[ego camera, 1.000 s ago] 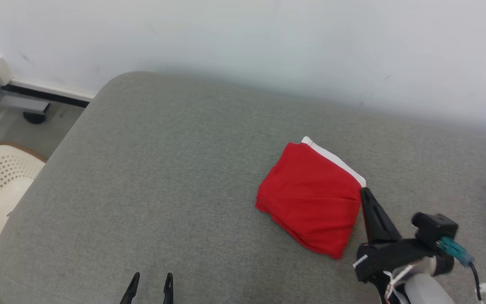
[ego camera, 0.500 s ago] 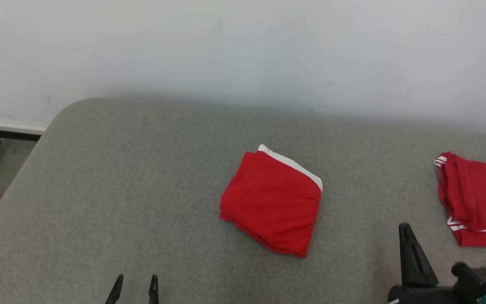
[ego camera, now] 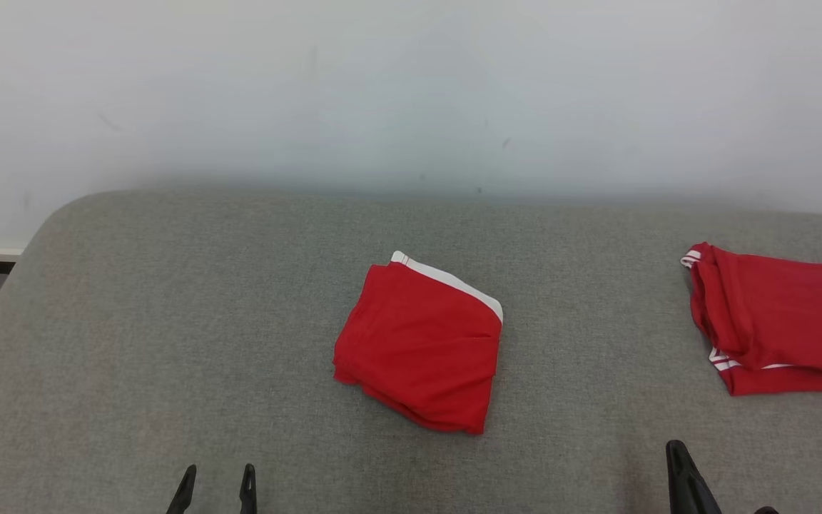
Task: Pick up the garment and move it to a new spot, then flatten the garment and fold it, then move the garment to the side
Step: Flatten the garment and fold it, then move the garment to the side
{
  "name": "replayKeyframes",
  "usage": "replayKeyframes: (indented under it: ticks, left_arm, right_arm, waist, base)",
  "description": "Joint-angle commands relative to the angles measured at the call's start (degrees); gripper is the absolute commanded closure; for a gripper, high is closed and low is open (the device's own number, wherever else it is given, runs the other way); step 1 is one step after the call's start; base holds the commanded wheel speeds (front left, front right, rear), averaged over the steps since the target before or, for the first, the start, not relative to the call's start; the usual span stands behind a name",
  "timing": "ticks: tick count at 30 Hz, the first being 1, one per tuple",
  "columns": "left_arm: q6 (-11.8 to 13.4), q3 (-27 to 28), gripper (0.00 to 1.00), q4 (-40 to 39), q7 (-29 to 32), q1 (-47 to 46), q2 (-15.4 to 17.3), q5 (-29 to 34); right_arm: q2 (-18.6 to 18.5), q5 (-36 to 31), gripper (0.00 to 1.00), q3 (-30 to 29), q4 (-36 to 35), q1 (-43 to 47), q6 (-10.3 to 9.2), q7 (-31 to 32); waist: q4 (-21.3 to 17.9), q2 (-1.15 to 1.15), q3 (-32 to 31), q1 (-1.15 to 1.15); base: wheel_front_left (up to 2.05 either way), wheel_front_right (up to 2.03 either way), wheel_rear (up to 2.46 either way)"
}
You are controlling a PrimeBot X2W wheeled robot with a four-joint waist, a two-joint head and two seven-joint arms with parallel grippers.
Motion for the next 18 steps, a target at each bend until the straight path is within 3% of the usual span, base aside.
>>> replayKeyframes:
  ticks: [1,2,4,6,18]
  left_arm:
    - [0.1,0.4,0.00,-0.2,-0.2,0.9,0.1,-0.1]
    - [0.1,0.5,0.00,-0.2,-0.2,0.9,0.1,-0.2]
    - [0.0,0.5,0.00,-0.2,-0.2,1.0,0.1,-0.2]
    - [0.0,0.6,0.00,-0.1,-0.2,1.0,0.1,-0.1]
    - [-0.4,0.8,0.00,0.3,-0.2,0.7,0.1,0.8]
  right_arm:
    - [0.1,-0.8,1.00,0.1,0.3,0.9,-0.14,0.0]
    - [0.1,-0.1,0.95,-0.1,0.2,1.0,-0.14,0.0]
    - [0.2,0.1,0.55,0.3,0.4,0.9,-0.13,0.0]
    - [0.1,0.4,0.02,-0.1,0.6,0.6,-0.14,0.0]
    - [0.2,-0.2,0.00,-1.8,2.2,-0.2,-0.14,0.0]
  waist:
    - [-0.5,0.00,0.1,0.00]
    - [-0.7,0.00,0.1,0.00]
    - [-1.1,0.00,0.2,0.00]
    - [-1.3,0.00,0.3,0.00]
    - [-1.5,0.00,0.3,0.00]
  base:
    - [0.00,0.00,0.00]
    - [0.00,0.00,0.00]
    - [0.00,0.00,0.00]
    - [0.00,0.00,0.00]
    - [0.00,0.00,0.00]
